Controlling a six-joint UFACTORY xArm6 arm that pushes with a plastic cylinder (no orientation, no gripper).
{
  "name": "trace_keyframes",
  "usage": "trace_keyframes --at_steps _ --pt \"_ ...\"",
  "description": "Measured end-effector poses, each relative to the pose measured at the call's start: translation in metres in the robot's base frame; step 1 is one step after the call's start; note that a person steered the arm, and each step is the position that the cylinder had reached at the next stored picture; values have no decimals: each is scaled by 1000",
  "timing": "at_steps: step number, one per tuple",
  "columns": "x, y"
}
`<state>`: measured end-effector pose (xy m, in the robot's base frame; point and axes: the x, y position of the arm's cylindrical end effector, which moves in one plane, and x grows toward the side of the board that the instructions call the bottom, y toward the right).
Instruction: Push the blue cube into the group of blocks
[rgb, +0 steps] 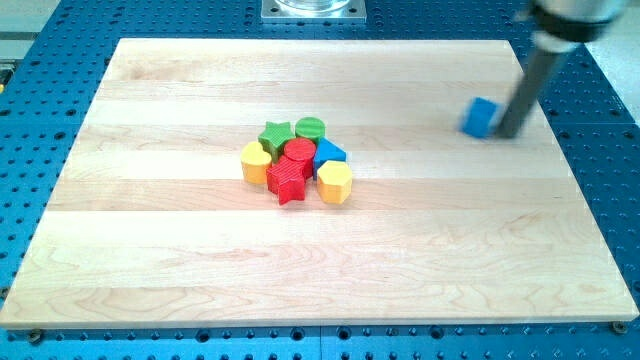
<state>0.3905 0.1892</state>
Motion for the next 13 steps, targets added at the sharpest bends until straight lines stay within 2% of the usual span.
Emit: trace_keyframes --at_steps 1,2,3,4,5,6,7,8,11,13 --pt "-2 3" --pt "-57 -1" --pt "-1 -80" --pt "8 -82" --pt "-21 -56" --pt "-1 -118" --pt "15 -137" --pt "-2 -136" --pt "-2 -130" --pt "0 -156"
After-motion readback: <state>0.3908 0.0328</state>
